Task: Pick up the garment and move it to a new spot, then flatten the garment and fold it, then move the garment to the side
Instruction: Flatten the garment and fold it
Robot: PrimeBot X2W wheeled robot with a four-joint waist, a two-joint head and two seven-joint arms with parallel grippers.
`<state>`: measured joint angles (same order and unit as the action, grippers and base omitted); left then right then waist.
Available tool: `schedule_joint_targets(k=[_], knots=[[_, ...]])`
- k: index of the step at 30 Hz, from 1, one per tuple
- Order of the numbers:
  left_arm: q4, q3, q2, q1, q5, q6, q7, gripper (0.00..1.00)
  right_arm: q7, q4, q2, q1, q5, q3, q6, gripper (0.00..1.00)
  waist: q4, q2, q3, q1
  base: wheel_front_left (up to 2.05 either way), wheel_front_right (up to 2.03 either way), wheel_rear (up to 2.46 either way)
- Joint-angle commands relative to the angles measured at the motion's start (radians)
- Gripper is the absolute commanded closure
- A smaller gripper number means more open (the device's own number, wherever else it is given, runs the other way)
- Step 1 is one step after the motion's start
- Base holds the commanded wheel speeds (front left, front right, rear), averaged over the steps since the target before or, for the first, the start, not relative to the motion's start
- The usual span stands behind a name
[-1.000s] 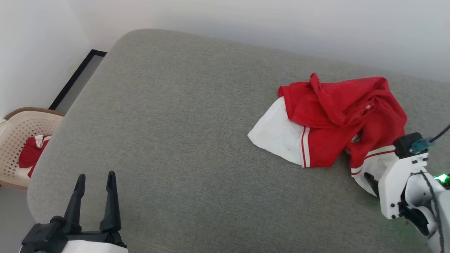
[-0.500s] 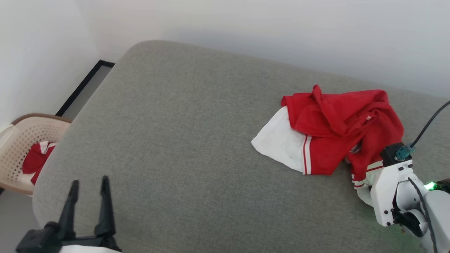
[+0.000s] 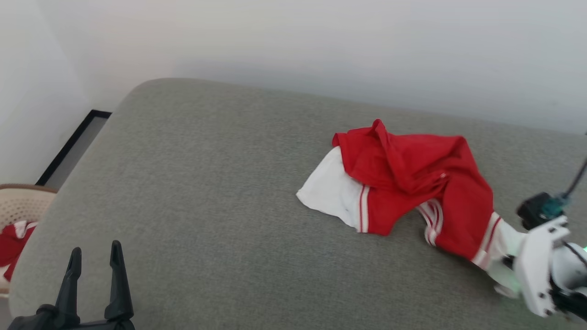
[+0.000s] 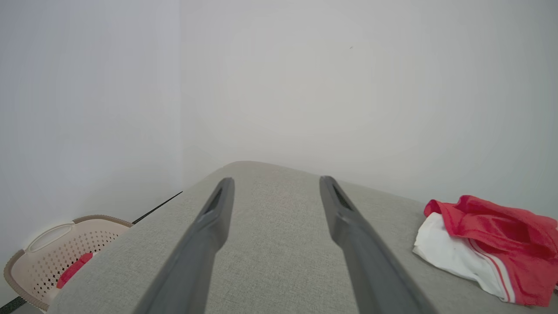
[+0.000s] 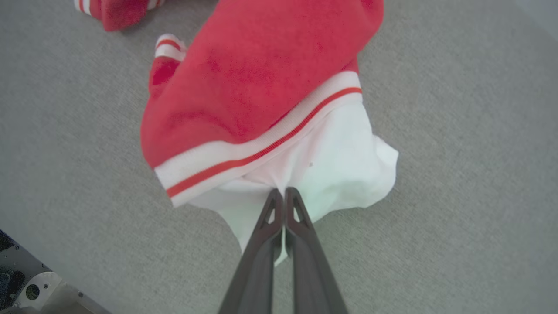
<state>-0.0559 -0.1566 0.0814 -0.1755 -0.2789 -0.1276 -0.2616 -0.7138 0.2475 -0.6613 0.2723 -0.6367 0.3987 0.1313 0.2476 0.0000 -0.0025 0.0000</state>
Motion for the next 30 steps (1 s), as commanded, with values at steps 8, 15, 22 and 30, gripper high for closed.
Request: schedule_joint_targets(k=[8,15,22,30], knots=[[-0.009,0.001,0.005,-0.002,-0.002,-0.003,-0.005,0.0,-0.116,-0.1,-0.114,-0.164,-0.004,-0.158,-0.001,1.0,-0.04,0.0,0.006,0.0,0.0,0.0,0.0],[-0.002,0.017,0.01,0.012,-0.009,-0.003,-0.005,0.0,-0.116,-0.038,-0.046,-0.214,0.054,-0.285,-0.001,1.0,-0.043,0.0,0.019,0.0,0.0,0.0,0.0],[0.002,0.05,0.036,0.034,-0.021,-0.003,-0.005,0.0,-0.083,-0.039,0.017,-0.19,0.11,-0.315,-0.001,0.0,-0.055,0.0,0.025,0.0,0.0,0.0,0.0],[0.046,0.157,0.127,0.064,-0.081,-0.003,-0.005,0.0,-0.052,-0.181,0.078,-0.185,0.136,-0.382,-0.001,0.0,-0.118,0.0,0.01,0.0,0.0,0.0,0.0]])
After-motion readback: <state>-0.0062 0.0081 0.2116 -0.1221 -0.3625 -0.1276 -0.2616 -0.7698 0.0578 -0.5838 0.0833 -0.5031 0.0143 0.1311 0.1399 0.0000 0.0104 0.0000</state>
